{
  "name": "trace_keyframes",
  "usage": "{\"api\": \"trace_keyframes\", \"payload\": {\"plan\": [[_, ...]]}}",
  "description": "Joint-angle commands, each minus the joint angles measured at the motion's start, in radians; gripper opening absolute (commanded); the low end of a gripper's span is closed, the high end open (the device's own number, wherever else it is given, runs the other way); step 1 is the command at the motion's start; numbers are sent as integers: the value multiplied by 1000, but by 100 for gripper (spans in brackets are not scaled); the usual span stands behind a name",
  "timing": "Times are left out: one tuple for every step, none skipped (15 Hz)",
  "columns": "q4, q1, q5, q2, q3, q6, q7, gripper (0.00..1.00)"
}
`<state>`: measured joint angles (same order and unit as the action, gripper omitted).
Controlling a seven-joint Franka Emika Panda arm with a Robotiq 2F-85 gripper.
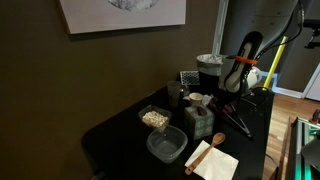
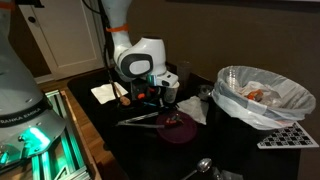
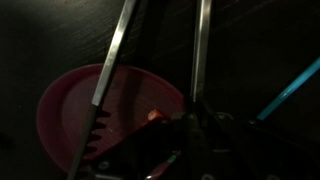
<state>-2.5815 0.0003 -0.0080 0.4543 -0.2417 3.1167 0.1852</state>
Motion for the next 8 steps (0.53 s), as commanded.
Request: {"api": "trace_keyframes", "payload": {"plan": [[9, -31, 7, -58, 17, -81, -67, 3], [19, -53, 4, -72, 33, -114, -88, 3], [30, -78, 3, -83, 53, -147, -113, 3], [44, -90, 2, -87, 60, -180, -131, 3], [65, -111, 4, -90, 77, -222, -156, 3], [84, -133, 10, -90, 95, -255, -185, 3], [103, -156, 20, -85, 116, -288, -215, 3], [126, -177, 29, -74, 135, -323, -244, 3]]}}
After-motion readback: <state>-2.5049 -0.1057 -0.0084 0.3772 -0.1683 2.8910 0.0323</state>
